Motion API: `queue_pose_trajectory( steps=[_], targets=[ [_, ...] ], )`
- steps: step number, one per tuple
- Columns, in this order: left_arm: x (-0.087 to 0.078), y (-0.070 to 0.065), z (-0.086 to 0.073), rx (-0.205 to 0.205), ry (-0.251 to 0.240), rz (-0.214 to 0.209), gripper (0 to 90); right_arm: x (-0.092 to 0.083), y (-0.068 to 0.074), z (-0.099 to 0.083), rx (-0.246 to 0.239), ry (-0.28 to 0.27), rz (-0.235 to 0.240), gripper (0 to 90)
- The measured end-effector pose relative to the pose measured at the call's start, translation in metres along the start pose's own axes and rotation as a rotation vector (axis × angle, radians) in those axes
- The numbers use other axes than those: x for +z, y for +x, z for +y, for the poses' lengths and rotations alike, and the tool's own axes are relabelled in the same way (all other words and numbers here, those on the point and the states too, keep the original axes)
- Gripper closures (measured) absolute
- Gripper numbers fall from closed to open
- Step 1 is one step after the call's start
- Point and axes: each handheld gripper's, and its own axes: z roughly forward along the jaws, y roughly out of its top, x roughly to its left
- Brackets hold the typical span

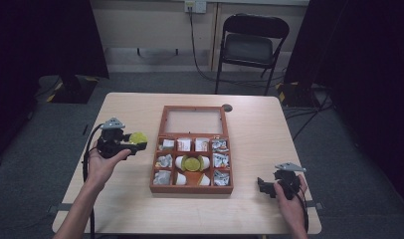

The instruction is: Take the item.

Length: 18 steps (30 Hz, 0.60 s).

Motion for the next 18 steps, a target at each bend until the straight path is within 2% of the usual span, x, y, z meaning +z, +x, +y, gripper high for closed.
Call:
queue_pose_trajectory(
  steps=[18],
  targets=[
    [0.018,0.022,-0.021,-0.051,0.06,0.025,39.3,0.0,0.0,0.0,0.0,0.0,0.0,0.0]
  ],
)
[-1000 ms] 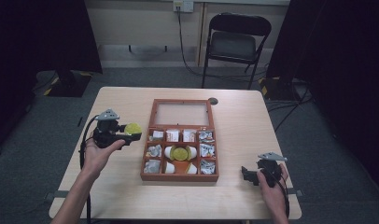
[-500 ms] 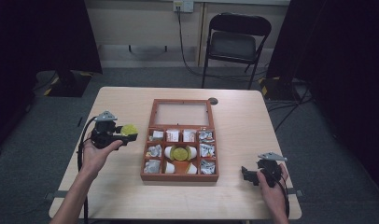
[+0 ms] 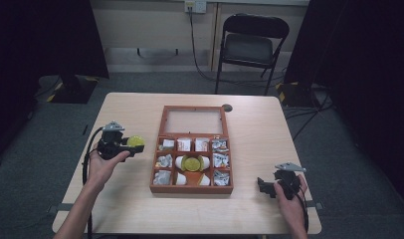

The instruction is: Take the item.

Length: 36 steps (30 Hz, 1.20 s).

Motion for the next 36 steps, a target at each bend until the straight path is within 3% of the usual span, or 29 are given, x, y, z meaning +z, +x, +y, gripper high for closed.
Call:
queue_pose_trajectory(
  steps=[2,11,22,36],
  targets=[
    [0.003,0.004,-0.003,-0.024,0.0,-0.012,39.3,0.0,0.0,0.0,0.0,0.001,0.0,0.0],
    [0.023,0.011,-0.014,-0.039,0.048,0.001,39.3,0.0,0.0,0.0,0.0,0.0,0.001,0.0],
    [0.044,0.007,-0.022,0.005,0.134,0.015,39.2,0.0,0.0,0.0,-0.002,0.0,0.001,0.0],
    [0.05,0.007,-0.026,-0.024,0.137,0.019,38.1,0.0,0.0,0.0,-0.001,0.001,0.001,0.0]
  ],
)
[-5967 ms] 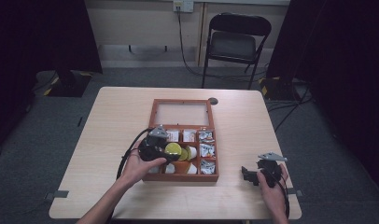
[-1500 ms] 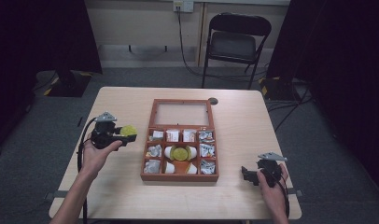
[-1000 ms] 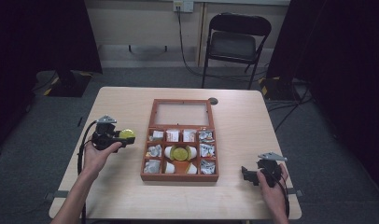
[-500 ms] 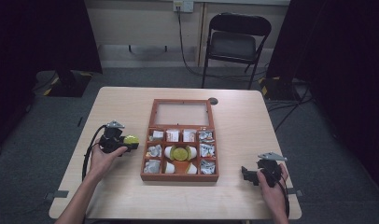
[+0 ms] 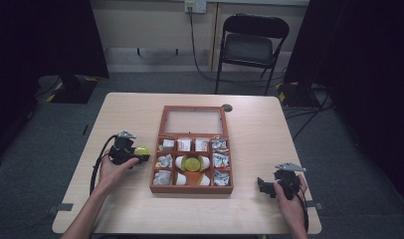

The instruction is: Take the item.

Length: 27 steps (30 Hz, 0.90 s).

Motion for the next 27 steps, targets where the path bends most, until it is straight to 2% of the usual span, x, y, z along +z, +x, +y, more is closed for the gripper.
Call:
queue_pose_trajectory(
  steps=[2,6,11,14,16,19,24,26,27],
  targets=[
    [0.0,0.001,0.0,-0.025,-0.005,0.005,33.0,0.0,0.0,0.0,0.0,0.0,0.0,0.0],
    [-0.001,0.002,0.0,-0.026,-0.009,0.007,28.4,0.0,0.0,0.0,-0.001,-0.001,0.0,0.0],
    [-0.007,0.002,0.001,-0.032,-0.042,0.007,23.8,0.0,0.0,0.0,0.0,0.0,0.0,0.0],
    [-0.011,0.001,0.0,-0.046,-0.036,0.002,20.8,0.0,0.0,0.0,0.0,0.0,0.0,0.0],
    [-0.015,0.0,0.0,-0.04,-0.051,0.008,20.5,0.0,0.0,0.0,-0.002,0.0,0.002,0.0],
    [-0.022,-0.001,0.001,-0.053,-0.078,0.012,20.0,0.0,0.0,0.0,-0.003,0.0,0.002,0.0],
    [-0.026,-0.006,0.0,-0.04,-0.086,0.023,19.7,0.0,0.0,0.0,-0.003,0.0,0.002,0.0],
    [-0.031,-0.01,-0.001,-0.015,-0.084,0.032,19.7,0.0,0.0,0.0,-0.004,0.001,0.002,0.0],
    [-0.031,-0.01,-0.001,-0.015,-0.084,0.032,19.7,0.0,0.0,0.0,-0.004,0.001,0.002,0.0]
  ],
)
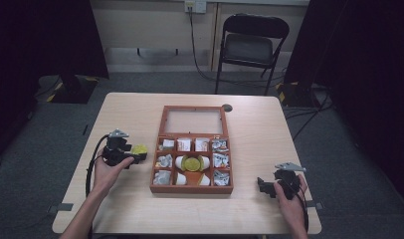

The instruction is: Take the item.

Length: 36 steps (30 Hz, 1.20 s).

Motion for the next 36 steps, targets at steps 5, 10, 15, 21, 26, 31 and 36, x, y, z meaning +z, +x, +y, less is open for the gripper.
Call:
queue_pose_trajectory(
  steps=[5,10,15,21,26,31,36],
  targets=[
    [-0.017,-0.009,-0.001,0.035,-0.006,0.042,19.0,0.0,0.0,0.0,0.0,0.0,0.0,0.0],
    [-0.03,-0.012,-0.005,0.047,-0.015,0.04,19.1,0.0,0.0,0.0,0.0,0.0,0.0,0.0],
    [-0.041,-0.006,-0.013,0.028,-0.029,0.059,18.9,0.0,0.0,0.0,0.0,0.0,0.0,0.0],
    [-0.05,0.011,-0.027,0.009,-0.027,0.107,18.1,0.0,0.0,0.0,0.003,0.0,0.0,0.0],
    [-0.053,0.019,-0.033,-0.012,-0.025,0.124,17.9,0.0,0.0,0.0,0.003,0.0,0.0,0.0],
    [-0.06,0.033,-0.038,-0.066,-0.054,0.143,17.8,0.0,0.0,0.0,0.002,0.0,0.0,0.0],
    [-0.062,0.046,-0.044,-0.094,-0.039,0.174,16.8,0.0,0.0,0.0,0.003,0.0,0.0,0.0]
  ],
)
